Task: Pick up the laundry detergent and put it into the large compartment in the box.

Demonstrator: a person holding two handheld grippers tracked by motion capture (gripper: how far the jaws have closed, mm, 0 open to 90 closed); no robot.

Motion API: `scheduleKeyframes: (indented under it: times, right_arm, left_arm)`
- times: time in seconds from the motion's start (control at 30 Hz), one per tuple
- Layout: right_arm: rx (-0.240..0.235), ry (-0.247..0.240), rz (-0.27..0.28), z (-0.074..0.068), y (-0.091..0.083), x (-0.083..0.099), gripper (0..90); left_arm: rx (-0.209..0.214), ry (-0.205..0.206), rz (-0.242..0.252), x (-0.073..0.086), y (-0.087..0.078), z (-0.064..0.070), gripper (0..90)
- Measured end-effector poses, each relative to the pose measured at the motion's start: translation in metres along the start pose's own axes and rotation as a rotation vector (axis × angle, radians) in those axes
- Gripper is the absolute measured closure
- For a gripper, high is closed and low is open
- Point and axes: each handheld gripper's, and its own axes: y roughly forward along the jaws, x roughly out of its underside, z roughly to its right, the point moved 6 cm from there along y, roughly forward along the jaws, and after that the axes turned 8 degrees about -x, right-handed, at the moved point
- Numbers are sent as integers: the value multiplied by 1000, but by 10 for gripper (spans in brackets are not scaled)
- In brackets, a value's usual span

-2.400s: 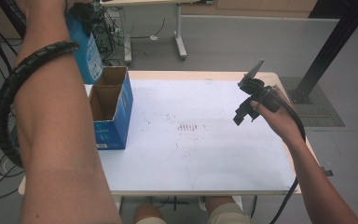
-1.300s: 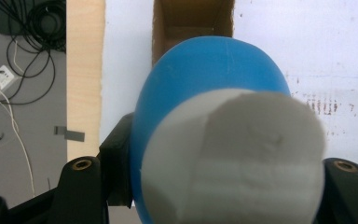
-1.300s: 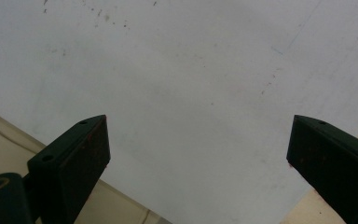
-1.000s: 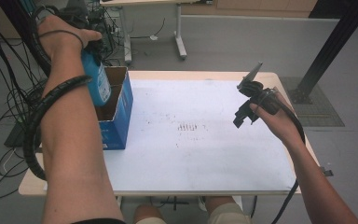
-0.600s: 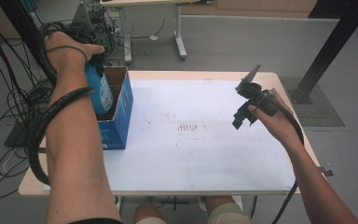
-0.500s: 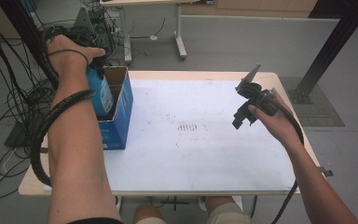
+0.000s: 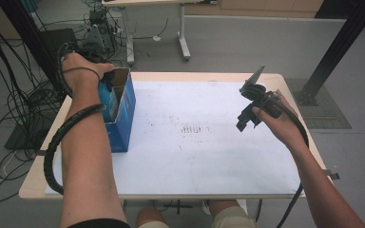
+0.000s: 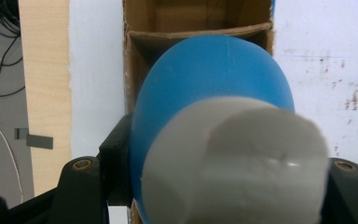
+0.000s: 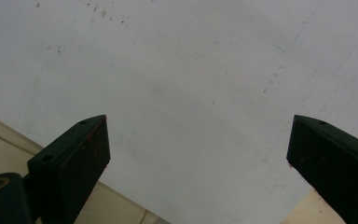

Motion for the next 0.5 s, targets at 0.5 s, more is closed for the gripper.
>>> scheduleKeyframes:
  times: [0.5]
  right_arm:
    - [-7,7,-2,2,2,0,62]
  left_arm:
    - [-7,7,7,7,36,10,373]
